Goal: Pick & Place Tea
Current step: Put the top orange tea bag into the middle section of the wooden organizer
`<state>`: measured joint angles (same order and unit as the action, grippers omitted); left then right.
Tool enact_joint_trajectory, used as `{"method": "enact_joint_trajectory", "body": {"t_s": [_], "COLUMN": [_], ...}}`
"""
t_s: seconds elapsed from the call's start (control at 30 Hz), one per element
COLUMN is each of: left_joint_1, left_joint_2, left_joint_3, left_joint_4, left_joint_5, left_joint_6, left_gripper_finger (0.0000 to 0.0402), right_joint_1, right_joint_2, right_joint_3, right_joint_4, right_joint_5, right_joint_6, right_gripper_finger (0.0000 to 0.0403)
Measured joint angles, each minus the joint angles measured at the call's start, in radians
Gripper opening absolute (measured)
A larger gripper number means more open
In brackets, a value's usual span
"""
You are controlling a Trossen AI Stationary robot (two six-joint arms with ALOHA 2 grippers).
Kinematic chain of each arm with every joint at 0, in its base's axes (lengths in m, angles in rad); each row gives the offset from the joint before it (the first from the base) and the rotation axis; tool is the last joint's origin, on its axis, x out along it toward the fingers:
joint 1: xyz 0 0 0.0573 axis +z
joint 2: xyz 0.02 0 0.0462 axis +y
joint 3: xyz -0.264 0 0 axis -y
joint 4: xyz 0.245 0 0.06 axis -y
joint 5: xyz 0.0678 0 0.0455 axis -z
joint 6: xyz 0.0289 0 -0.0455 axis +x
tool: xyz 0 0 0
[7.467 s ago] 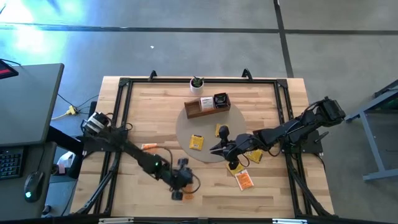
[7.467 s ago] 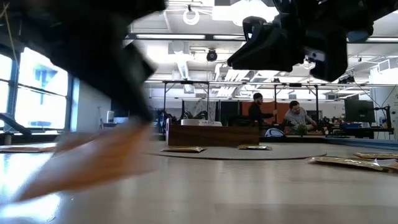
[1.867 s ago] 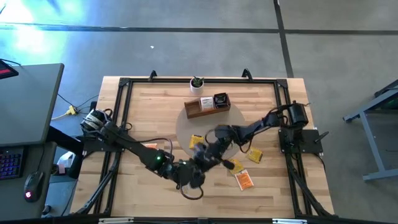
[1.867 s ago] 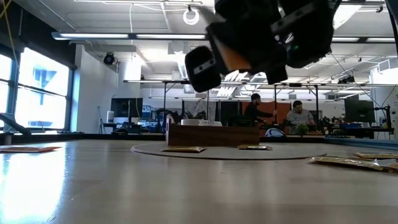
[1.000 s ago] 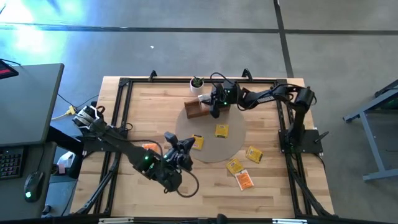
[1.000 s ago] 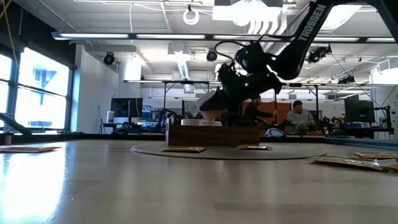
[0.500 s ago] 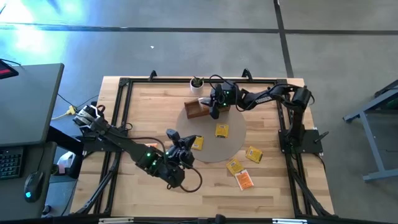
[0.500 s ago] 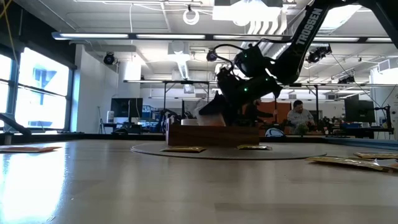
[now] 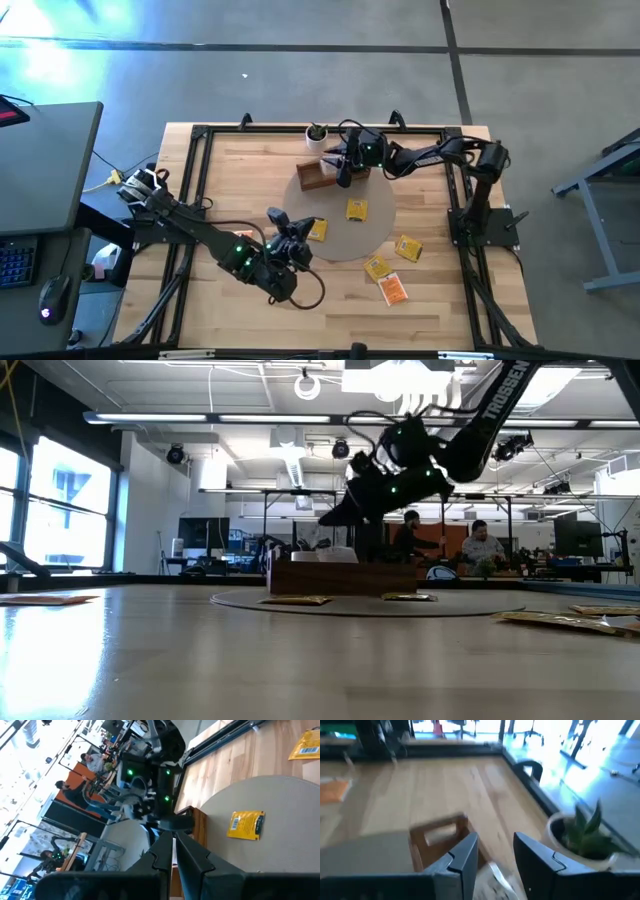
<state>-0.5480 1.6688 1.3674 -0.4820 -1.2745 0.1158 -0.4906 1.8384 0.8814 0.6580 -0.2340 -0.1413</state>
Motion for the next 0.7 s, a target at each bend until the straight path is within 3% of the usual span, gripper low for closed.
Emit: {"method": "enact_joint_trajectory", "body": {"t_s": [0.17,0.27,0.57,0.7], "left_joint_1": [-0.002,-0.002,-0.002,-0.002], "left_joint_2": [0.000,-0.006,-0.137,-0.144], "left_joint_3": [0.000,0.000,-0.001,-0.032], "left_joint_4": [-0.035,-0.148,-0.818,-0.994], "left_joint_5": [-0.027,-0.008,0.295,0.485], "left_joint_6": [-0.019,-0.130,-0.957,-1.150], "left_gripper_finger": [0.0021,0.0021,0.0021,0.0021], "right_joint_1": [0.016,0.057,0.308,0.450], "right_joint_2": [-0.110,-0.199,-0.467,-0.502], "right_joint_3": [0.000,0.000,0.001,0.001], "right_joint_4": [-0.087,-0.226,-0.768,-0.883], "right_joint_5": [0.002,0.003,0.136,0.151], "right_joint_6": [-0.003,-0.043,-0.091,0.002], "right_gripper_finger": [0.0121,0.0113,0.0081,0.0079]}}
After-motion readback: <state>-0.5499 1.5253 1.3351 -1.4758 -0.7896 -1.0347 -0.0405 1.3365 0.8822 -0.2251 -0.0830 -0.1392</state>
